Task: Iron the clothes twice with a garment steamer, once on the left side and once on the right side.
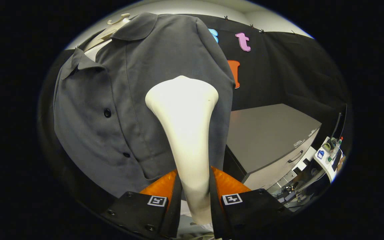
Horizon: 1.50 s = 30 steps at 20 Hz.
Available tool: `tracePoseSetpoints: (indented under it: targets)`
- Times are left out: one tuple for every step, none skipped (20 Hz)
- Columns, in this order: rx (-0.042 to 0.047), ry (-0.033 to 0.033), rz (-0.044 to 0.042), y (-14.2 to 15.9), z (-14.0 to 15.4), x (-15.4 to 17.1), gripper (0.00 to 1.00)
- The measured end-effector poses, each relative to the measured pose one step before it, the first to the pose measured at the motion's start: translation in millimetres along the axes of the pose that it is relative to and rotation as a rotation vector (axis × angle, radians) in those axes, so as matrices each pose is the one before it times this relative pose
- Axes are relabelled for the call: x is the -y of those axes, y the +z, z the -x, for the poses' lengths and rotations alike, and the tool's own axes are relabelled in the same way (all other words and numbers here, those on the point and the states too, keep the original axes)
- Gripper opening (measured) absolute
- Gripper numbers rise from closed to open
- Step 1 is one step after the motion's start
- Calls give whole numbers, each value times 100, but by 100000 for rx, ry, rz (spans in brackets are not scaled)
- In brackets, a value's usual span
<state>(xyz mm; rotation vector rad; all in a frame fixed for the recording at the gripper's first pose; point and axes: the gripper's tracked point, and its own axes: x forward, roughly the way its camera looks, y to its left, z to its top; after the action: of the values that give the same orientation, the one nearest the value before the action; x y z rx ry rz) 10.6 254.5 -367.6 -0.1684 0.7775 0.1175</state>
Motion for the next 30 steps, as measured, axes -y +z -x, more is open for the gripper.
tracePoseSetpoints:
  targets:
    - [-1160,-163,33,-537,-186,4,46]
    - [-1370,-197,31,-692,-208,124,46]
    - [-1509,-186,186,-804,-271,151,46]
    - [-1721,-70,165,-673,-315,30,46]
    - [-1604,-51,40,-749,-280,36,47]
    - [-1467,-57,60,-743,-346,-66,47]
    - [-1462,-120,68,-655,-152,101,47]
    - [-1391,-168,-22,-607,-318,171,47]
    - [-1382,-198,-51,-672,-300,181,47]
    - [-1301,-276,10,-715,-365,293,47]
    - [-1106,-248,-36,-537,-225,34,47]
    - [-1164,-283,-126,-644,-196,-37,47]
    - [-1319,-171,-97,-620,-247,-7,47]
    - [-1315,-195,-165,-790,-444,210,47]
    - [-1205,-153,-32,-553,-277,51,47]
    - [-1320,-141,-11,-727,-297,-17,47]
    - [-1271,-51,21,-734,-261,6,47]
    - [-1261,-34,-58,-674,-270,141,47]
    - [-1189,-84,-51,-602,-370,13,47]
    - [-1222,-146,-5,-618,-353,126,47]
    - [-1142,-171,-40,-692,-361,63,47]
    - [-1153,-228,25,-647,-269,83,47]
    - [-1056,-247,168,-586,-424,80,47]
    - [-1084,-217,248,-554,-213,194,47]
    - [-1042,-245,264,-395,-220,-9,47]
    - [-1021,-207,169,-740,-351,-61,47]
    - [-1039,-134,137,-642,-388,110,47]
    - [-1035,-151,182,-629,-358,124,47]
    - [-926,-122,130,-432,-291,125,47]
    - [-817,-96,75,-467,-383,86,47]
